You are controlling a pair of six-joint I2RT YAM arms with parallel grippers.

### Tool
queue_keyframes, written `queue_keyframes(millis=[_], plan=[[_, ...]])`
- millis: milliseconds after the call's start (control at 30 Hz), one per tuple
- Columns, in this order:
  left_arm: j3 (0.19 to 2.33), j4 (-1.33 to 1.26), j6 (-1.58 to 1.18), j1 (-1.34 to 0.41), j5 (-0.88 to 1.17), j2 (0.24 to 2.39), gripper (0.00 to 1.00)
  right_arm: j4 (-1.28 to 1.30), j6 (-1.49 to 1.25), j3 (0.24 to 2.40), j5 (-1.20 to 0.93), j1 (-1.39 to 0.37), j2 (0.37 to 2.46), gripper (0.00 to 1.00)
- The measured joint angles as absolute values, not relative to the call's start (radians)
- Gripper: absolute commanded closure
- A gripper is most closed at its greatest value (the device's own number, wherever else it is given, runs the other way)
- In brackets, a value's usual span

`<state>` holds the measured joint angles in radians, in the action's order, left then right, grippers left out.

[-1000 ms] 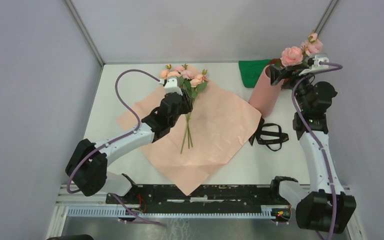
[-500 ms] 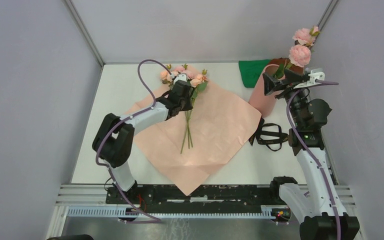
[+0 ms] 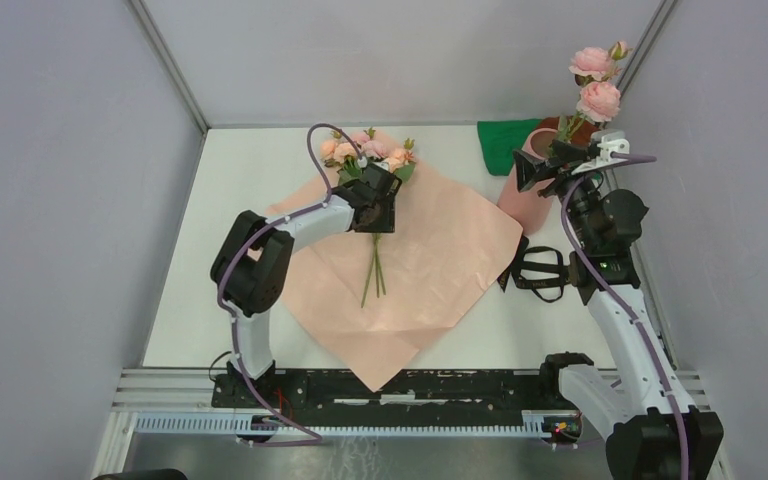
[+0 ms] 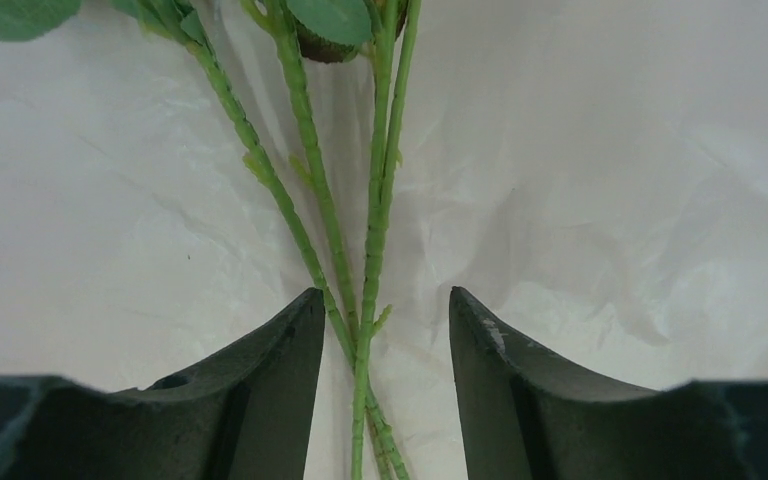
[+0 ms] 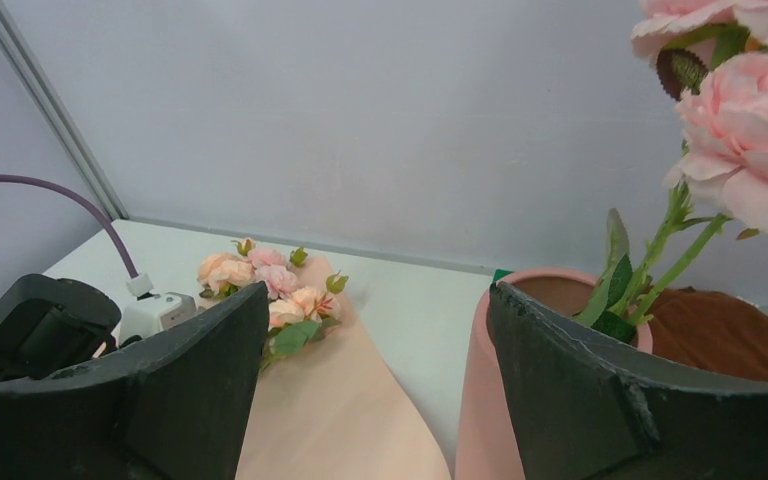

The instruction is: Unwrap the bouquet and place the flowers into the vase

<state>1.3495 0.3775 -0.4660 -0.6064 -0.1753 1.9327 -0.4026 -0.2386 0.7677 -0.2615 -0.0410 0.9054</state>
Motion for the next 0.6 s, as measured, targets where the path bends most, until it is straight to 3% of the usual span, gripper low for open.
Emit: queue_keyframes(millis=[367,500,600], plan=[[1.349,0.397,-0.466,-0.616,-0.182,1.987,0.63,-0.402,-0.228,0.755,-0.26,-0.057,0.929,0.14],[1.349,0.396,-0.467,-0.619,-0.183,1.987,0.88,-0.402,-0.217,0.755,-0.249,-0.057,0.929,0.14],[1.349,0.396,-0.467,-0.619,-0.186,1.987,0.98,-0.402,-0.212,0.755,-0.245,-0.057,0.93,0.14]])
